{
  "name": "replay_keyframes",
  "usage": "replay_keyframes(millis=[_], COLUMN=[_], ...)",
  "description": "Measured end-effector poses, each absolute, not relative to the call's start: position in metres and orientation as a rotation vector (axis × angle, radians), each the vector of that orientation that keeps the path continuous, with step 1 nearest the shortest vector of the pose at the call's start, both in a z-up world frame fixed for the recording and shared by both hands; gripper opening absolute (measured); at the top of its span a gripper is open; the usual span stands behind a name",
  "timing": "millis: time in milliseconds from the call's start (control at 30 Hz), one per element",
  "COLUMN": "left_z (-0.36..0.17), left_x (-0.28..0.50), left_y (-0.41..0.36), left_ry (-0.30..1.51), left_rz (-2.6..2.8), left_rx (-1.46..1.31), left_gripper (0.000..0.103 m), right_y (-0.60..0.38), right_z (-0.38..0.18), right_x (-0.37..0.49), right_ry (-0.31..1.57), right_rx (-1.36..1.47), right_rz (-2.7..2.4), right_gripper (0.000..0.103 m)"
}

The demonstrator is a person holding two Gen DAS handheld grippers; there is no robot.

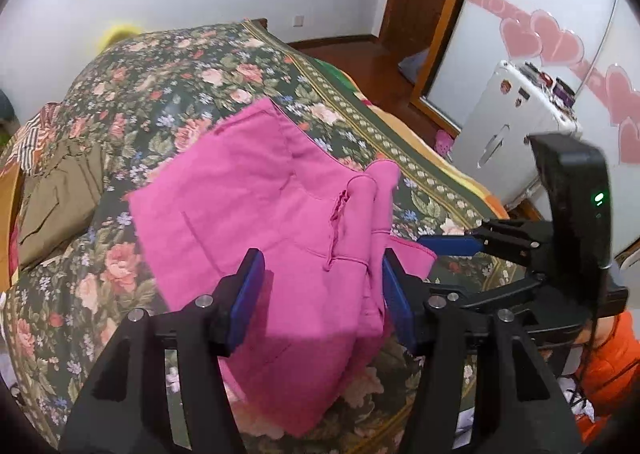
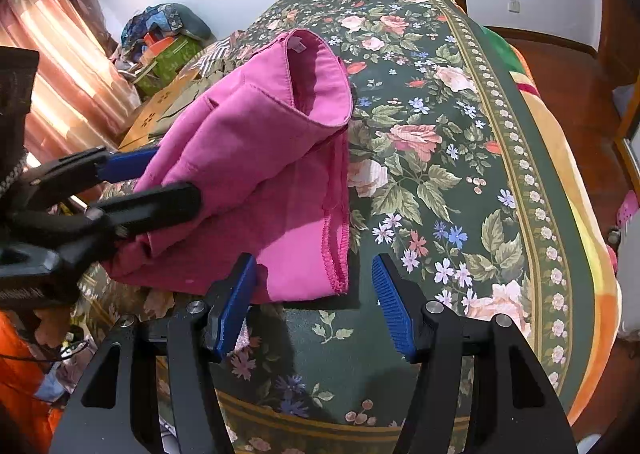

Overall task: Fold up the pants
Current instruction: 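Fold the lifted leg over onto the pants with the left gripper and release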

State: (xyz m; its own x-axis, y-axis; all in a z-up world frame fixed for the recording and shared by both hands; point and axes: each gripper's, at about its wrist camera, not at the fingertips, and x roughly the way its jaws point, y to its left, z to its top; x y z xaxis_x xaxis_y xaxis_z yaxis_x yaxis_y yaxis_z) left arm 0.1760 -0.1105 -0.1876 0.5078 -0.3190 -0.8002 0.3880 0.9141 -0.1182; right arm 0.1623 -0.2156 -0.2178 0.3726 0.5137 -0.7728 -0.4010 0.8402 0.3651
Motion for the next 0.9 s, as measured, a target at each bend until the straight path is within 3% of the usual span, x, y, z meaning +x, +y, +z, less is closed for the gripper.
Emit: replay_keyframes(millis=[333,767,900], left_z=[-0.158,-0.232,-0.251], left_x=[0.206,0.318,0.331], left_y=[-0.057,-0.033,-0.026], left_ry=[0.86,1.048,1.088], left_rz=[-0.298,-0.257,-0.246], left_rx=[0.017,0.09,0.103], left_gripper=[0.07,0.07,0.077], right_y=[-0.217,-0.217,-0.214], right_z=[-0.213,-0.203,-0.221], right_x=[0.162,0.166,0.176], right_ry=[1.028,1.007,1.059], right_rx=[0.131,0.103,0.093], right_rz=[0.576,0.55,0.536], right_gripper=[0.056,0.056,0.056])
